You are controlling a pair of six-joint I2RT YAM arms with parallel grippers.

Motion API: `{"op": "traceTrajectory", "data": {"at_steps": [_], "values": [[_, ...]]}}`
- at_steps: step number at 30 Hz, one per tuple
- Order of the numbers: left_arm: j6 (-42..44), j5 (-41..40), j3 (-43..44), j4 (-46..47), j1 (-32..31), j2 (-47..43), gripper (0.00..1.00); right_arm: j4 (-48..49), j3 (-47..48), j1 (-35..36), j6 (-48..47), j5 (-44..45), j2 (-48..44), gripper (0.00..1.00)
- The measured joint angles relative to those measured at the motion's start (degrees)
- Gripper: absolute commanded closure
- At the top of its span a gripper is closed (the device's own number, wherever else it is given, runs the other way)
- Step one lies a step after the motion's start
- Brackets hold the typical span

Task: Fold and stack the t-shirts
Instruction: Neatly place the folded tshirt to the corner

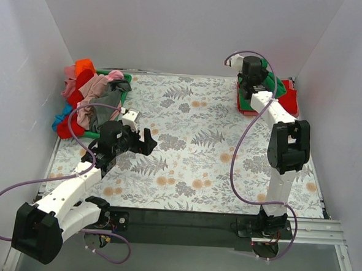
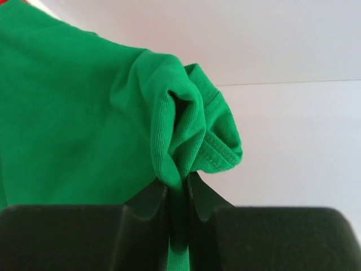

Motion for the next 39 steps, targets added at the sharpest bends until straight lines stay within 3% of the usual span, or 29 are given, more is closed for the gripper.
{"op": "traceTrajectory", "data": {"at_steps": [26,39], "values": [[0.0,0.02,0.0,0.02,0.0,0.0,0.15,16.76,-3.72,0.09,-11.15,4.5,1.62,0.99],[0.0,0.0,0.0,0.0,0.0,0.02,0.15,18.84,-4.7,-5.53,-10.34,2.1,5.57,0.99]]}}
